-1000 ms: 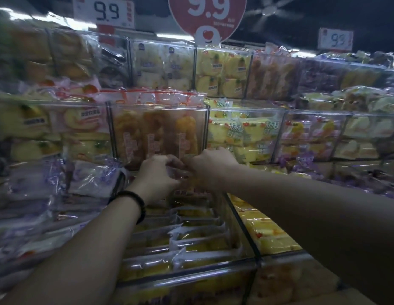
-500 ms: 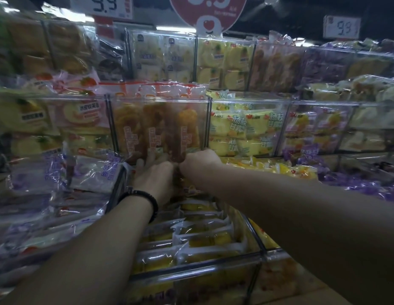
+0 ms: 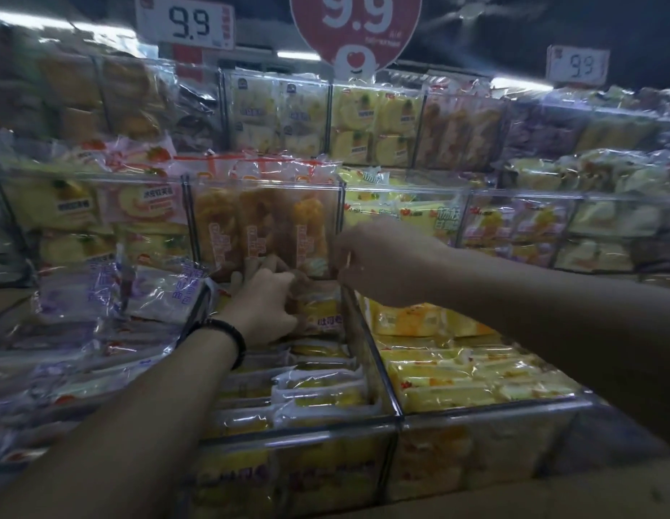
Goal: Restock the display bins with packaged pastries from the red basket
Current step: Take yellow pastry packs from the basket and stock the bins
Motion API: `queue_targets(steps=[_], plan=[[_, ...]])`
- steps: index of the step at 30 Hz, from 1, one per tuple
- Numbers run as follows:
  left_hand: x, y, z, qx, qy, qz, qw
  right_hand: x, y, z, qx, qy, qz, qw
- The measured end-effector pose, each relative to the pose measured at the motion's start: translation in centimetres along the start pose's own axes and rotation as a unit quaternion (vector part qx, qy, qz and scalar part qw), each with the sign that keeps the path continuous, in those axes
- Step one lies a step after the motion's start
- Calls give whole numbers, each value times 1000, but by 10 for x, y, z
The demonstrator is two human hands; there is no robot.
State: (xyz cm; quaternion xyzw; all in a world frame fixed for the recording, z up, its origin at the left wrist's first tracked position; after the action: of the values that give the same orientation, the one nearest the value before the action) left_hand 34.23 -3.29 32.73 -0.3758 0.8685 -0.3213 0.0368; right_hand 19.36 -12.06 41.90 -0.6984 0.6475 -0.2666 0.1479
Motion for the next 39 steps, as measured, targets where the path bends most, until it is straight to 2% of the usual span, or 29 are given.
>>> queue_targets(steps=[5,9,11,14,16,19,21,24,28,32,37,39], plan=[[23,6,-29,33,-46,-2,998,7,75,-44,62,-88,-4,994],[79,38,-77,93,111,54,988,7,143,-52,52,-144,14,988],[117,77,-93,78,188,87,975,8,178,-43,29,-181,40,982],[170,149,-96,38,228,150,961,10,228,-17,15,-226,77,971],[196,197,-76,-8,245,193,950,10,260,9,-11,-262,111,959],[215,258,-14,-140,263,206,932,13,309,65,-79,-303,165,935],[209,295,44,-247,237,171,924,13,345,111,-159,-292,187,924],[186,340,120,-349,193,101,911,10,403,179,-270,-316,233,879],[155,389,186,-485,132,35,864,2,476,256,-392,-274,269,836],[144,411,218,-567,66,42,820,6,548,330,-471,-217,320,793],[138,420,236,-629,22,42,776,-13,599,389,-528,-230,359,735],[136,427,241,-656,3,48,753,-17,632,450,-556,-197,316,743]])
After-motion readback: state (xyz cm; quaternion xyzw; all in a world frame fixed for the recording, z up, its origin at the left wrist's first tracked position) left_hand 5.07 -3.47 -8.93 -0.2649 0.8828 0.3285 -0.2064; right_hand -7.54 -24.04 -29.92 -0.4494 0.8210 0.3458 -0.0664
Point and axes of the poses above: each hand's wrist, its own y-axis away from the middle knuckle, its own z-axis out of the palm, x = y × z, the point moved 9 cm from there along -y, towards the middle knuckle, and after that the axes turned 6 degrees about x, right-handed, at the moved point
